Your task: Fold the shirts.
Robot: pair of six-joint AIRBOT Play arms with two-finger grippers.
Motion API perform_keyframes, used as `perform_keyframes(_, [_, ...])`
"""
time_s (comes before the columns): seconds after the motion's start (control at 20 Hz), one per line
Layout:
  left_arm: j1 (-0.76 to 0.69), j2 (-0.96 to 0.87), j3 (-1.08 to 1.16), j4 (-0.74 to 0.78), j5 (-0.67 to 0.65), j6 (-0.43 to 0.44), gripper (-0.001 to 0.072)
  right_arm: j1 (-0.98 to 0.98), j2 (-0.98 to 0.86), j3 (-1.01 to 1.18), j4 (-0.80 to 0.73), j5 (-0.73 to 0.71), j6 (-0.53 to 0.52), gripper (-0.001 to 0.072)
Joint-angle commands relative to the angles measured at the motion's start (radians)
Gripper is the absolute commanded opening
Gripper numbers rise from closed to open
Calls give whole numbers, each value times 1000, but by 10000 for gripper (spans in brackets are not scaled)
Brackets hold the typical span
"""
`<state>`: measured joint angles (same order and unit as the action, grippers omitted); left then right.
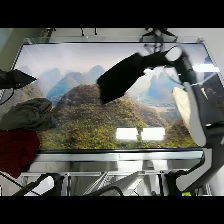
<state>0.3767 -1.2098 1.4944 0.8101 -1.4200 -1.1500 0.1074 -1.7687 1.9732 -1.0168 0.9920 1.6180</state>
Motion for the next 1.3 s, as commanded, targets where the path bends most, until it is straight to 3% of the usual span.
perform_keyframes(0.0, [1, 0, 0, 0, -28, -3, 16, -164, 163, 39, -227, 40, 190, 16])
perform_keyframes(0.15, [1, 0, 0, 1, -47, -3, 16, -350, 270, 39, -278, 169, 243, 16])
perform_keyframes(0.3, [1, 0, 0, 0, -45, -3, 17, -534, 330, 38, -285, 417, 280, 16])
perform_keyframes(0.5, [1, 0, 0, 0, -47, -3, 17, -666, 335, -25, -452, 795, 210, 17])
perform_keyframes(1.0, [0, 0, -93, -1, -61, -3, 17, -706, 347, -179, -576, 835, 181, 18])
perform_keyframes(1.05, [0, 0, -102, -1, -57, -3, 17, -706, 347, -202, -594, 848, 160, 88])
perform_keyframes(1.1, [0, 0, -106, -1, -54, -3, 16, -706, 347, -216, -626, 850, 146, 358])
perform_keyframes(1.15, [0, 0, -106, -2, -53, -3, 16, -706, 347, -220, -659, 850, 142, 460])
perform_keyframes(1.25, [0, 2, -106, -3, -51, -3, 16, -706, 348, -219, -695, 850, 144, 460])
